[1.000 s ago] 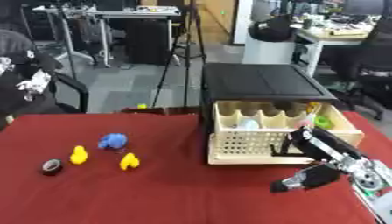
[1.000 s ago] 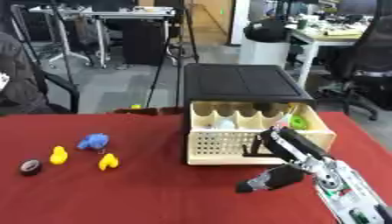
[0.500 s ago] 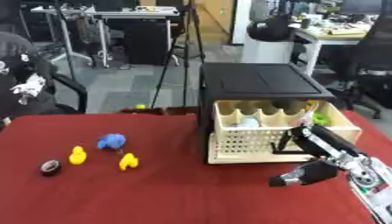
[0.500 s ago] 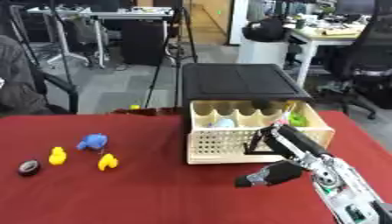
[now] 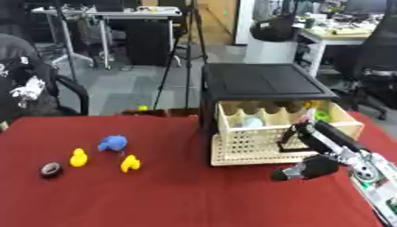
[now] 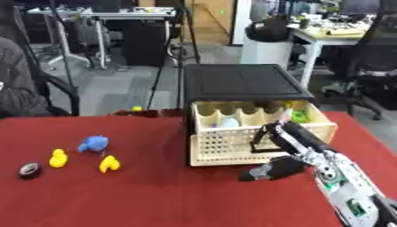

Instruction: Pick up objects from table and place into drawer.

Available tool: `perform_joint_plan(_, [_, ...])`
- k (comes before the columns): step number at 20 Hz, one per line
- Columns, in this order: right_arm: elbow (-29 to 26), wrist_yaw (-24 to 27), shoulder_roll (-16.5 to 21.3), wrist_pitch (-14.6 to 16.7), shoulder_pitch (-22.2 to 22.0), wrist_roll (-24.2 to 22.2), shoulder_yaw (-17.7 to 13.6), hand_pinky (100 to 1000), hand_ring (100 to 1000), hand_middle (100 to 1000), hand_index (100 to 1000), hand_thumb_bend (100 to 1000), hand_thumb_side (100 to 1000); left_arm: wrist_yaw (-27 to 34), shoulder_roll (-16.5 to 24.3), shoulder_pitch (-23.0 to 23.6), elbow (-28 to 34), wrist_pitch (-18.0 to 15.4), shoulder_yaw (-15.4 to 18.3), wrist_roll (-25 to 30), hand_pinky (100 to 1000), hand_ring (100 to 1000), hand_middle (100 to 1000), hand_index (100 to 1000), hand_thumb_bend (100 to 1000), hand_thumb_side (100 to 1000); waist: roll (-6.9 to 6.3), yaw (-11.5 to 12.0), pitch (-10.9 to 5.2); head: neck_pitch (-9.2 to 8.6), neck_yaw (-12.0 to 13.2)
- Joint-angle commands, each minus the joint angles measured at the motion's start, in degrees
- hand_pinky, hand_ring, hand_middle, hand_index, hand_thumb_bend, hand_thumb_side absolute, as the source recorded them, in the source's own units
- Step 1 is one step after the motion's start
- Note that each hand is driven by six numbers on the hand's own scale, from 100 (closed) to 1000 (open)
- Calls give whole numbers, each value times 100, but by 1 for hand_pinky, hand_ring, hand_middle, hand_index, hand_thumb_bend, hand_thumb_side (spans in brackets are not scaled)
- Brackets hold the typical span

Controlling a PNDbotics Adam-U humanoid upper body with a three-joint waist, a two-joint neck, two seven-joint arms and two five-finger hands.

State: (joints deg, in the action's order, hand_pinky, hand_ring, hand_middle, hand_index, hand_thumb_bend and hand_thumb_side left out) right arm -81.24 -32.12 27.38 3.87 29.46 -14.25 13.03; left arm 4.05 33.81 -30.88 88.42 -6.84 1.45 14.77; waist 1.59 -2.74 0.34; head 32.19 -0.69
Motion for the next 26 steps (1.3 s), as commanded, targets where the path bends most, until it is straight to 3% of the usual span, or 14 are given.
perform_joint_plan(1, [236, -126, -8, -7, 76, 6, 9, 100, 100, 100, 640, 989, 590, -5, 126, -73, 76, -6, 80, 22, 100, 286, 415, 638, 100, 513, -33, 34, -15, 25, -17])
perform_joint_plan(26, [649, -302, -201, 51, 907, 372, -128, 100, 100, 100, 654, 967, 683, -44, -17, -114, 48, -59, 47, 164, 100, 286, 415, 638, 100, 506, -92, 333, 46, -84, -73])
